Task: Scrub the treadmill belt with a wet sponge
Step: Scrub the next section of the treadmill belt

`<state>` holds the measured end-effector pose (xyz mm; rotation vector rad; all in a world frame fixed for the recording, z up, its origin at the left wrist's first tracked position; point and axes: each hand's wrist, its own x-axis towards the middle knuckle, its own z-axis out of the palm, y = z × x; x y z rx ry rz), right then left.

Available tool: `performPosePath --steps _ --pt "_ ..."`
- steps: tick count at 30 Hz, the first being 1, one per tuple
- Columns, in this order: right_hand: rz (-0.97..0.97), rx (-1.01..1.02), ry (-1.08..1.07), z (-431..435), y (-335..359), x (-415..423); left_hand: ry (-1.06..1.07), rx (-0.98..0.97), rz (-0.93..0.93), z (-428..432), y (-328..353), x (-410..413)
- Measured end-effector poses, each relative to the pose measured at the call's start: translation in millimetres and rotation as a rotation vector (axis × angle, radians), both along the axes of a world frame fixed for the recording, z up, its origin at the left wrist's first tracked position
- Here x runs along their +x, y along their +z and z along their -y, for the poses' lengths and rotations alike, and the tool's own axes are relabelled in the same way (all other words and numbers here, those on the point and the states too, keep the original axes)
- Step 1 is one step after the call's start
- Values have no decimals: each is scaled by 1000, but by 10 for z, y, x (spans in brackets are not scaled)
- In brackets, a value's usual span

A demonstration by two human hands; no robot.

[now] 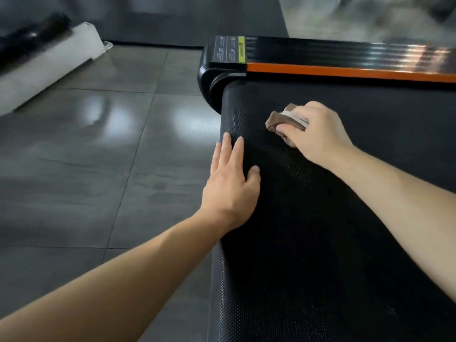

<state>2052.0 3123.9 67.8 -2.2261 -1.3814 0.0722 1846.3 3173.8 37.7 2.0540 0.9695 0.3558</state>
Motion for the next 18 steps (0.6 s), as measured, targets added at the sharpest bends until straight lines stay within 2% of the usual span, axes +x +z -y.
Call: performPosePath --steps 4,6,8,10,14,16,18 --pt "19 73 -289 -544 27 370 -5 17 -9 14 5 13" --pt "81 91 -218 -678 -32 283 -2 20 -11 7 6 16" --pt "102 76 -31 -680 -90 159 0 22 -13 5 6 14" --pt "143 45 -25 -710 -62 273 -3 23 -13 1 8 25" --pt "102 56 -397 -920 -7 577 -3 33 -34 15 16 23" --pt "167 68 -324 -934 -54 408 -4 28 -36 15 23 18" --pt "151 49 -125 -883 -89 258 -6 27 -31 9 30 17"
